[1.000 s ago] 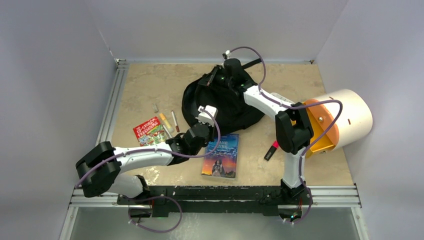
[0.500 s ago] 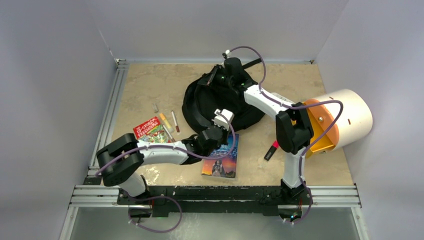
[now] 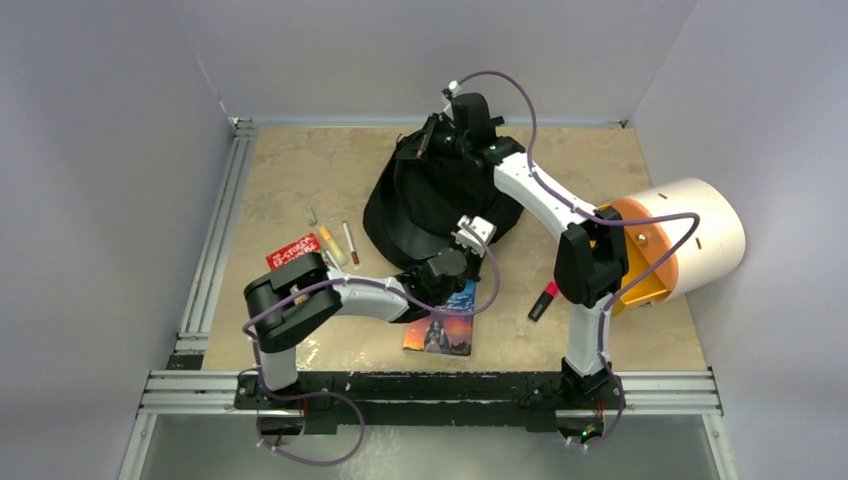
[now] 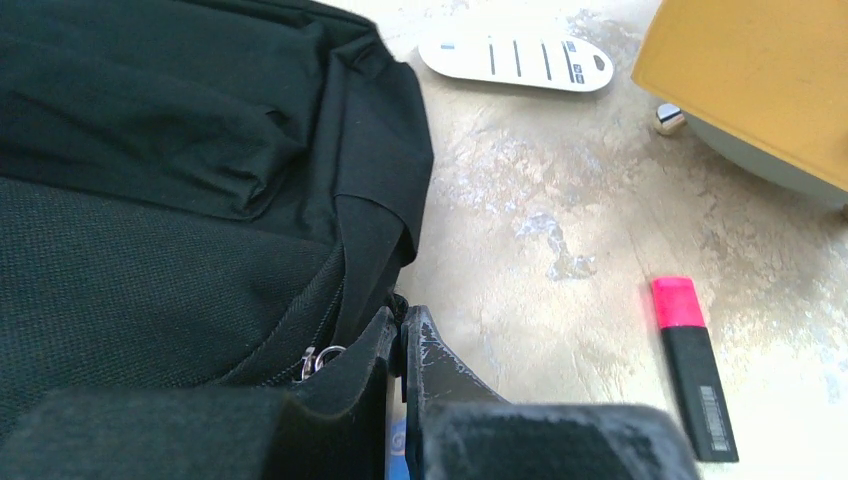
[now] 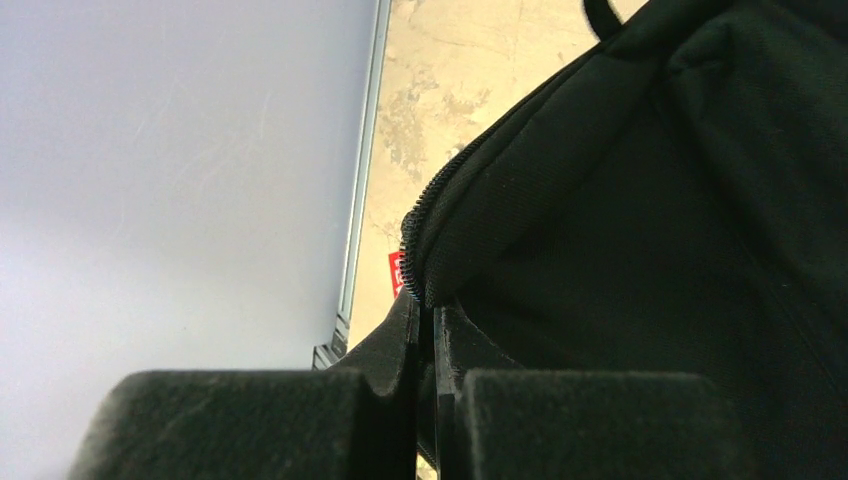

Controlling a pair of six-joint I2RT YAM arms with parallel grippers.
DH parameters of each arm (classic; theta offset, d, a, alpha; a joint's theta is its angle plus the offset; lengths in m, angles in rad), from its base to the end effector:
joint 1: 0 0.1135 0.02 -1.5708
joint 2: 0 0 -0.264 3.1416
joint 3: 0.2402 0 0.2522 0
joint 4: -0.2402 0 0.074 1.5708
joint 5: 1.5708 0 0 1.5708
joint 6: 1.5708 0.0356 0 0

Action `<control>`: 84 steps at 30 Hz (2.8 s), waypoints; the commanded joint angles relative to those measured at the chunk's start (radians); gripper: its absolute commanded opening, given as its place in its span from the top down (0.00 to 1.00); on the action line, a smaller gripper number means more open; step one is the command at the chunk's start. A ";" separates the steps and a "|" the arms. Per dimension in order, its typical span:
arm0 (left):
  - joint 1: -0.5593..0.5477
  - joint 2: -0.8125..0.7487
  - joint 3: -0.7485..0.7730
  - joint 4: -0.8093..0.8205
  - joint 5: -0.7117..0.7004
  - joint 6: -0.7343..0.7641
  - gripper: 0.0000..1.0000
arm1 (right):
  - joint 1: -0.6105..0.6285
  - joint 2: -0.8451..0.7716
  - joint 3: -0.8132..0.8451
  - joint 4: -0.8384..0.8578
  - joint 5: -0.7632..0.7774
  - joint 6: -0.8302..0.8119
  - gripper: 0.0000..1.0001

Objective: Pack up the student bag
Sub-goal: Unzip the student bag at the center of the board.

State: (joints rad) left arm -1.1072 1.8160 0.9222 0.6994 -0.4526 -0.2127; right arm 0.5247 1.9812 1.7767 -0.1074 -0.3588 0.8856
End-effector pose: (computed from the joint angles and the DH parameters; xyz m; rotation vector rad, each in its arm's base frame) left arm 0.1876 -0.3404 0.1958 0.4577 1.7195 -0.5634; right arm 0.4088 0.2510 0.3316 0.1022 2.0780 1.2585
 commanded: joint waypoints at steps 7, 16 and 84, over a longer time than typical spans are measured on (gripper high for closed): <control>-0.017 0.167 0.121 0.253 0.065 0.148 1.00 | -0.005 -0.048 0.176 -0.028 -0.040 -0.056 1.00; -0.005 0.304 0.267 0.313 0.052 0.273 1.00 | -0.005 -0.043 0.220 -0.126 -0.049 -0.110 1.00; 0.303 -0.722 -0.384 -0.410 -0.035 -0.756 0.25 | -0.010 -0.163 -0.083 0.018 0.022 -0.224 0.98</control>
State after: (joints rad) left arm -0.8108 1.1778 0.5735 0.1444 -0.5163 -0.9527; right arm 0.5163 1.8893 1.7004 -0.1650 -0.3321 0.6834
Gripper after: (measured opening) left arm 0.746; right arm 0.022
